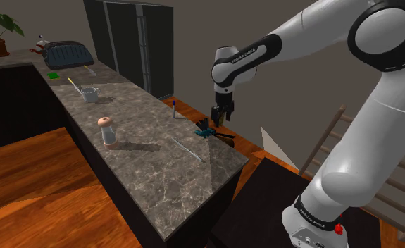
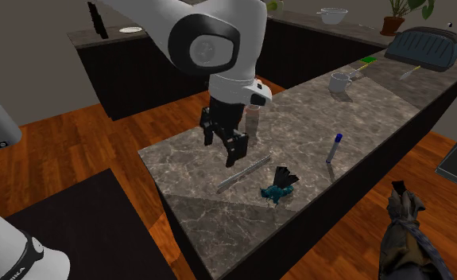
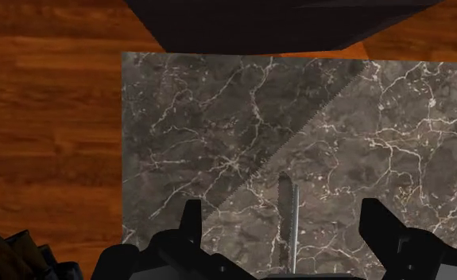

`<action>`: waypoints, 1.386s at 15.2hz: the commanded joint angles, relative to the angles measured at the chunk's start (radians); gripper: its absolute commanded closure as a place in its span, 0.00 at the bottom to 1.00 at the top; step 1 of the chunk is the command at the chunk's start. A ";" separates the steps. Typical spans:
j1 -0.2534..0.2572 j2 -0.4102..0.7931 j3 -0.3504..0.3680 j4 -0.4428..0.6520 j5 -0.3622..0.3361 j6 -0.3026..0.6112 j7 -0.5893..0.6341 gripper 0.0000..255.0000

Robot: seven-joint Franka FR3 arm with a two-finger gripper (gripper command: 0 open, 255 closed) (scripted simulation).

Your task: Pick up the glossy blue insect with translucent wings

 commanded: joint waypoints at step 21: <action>-0.103 0.628 -0.011 0.487 0.080 0.157 -0.127 0.00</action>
